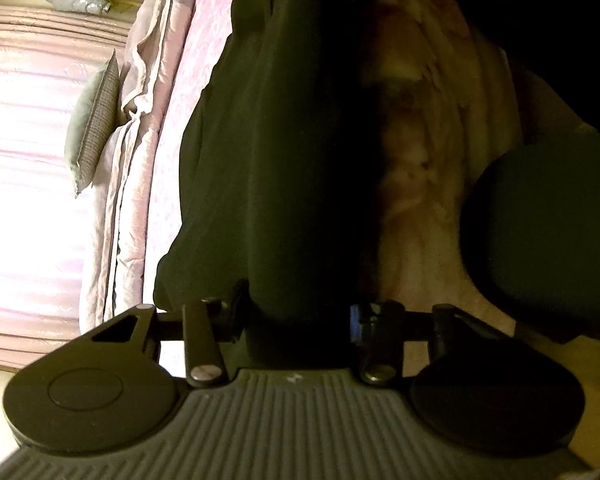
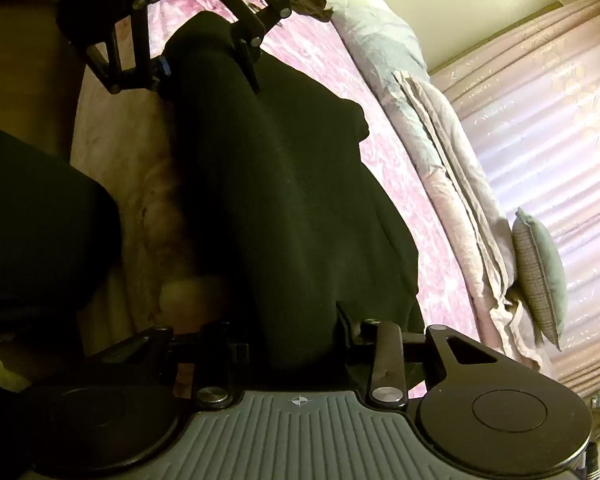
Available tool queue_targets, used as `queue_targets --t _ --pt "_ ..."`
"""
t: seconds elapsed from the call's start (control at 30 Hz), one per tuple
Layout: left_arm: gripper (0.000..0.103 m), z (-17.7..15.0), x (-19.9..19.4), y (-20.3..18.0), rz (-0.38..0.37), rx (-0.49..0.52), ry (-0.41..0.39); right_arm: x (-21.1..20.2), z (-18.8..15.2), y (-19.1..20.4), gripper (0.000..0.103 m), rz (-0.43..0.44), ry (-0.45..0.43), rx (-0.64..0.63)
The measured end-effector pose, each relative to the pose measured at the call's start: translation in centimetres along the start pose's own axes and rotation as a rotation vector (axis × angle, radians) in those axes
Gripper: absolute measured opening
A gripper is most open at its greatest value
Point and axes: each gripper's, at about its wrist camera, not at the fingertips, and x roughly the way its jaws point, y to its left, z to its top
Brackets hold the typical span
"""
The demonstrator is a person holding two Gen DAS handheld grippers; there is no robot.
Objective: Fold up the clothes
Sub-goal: 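Lift the folded jacket with both grippers and carry it toward the clothes stack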
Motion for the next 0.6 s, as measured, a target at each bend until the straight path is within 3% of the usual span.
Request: queue_targets --t 0.43,0.5,0.6 --pt "0.04 -0.2 -0.1 0.2 -0.011 -0.014 0.0 1.6 -1.0 2.0 0.044 -0.059 0.031 -0.092" --pt "0.04 -0.2 -0.1 0.3 -0.022 -0.01 0.002 1.8 -1.4 1.4 0.044 -0.04 0.023 -0.078" --pt "0.039 -0.4 0.1 1.2 -0.068 -0.009 -0.004 1.8 -1.7 0.3 0.034 0.006 0.004 -0.053"
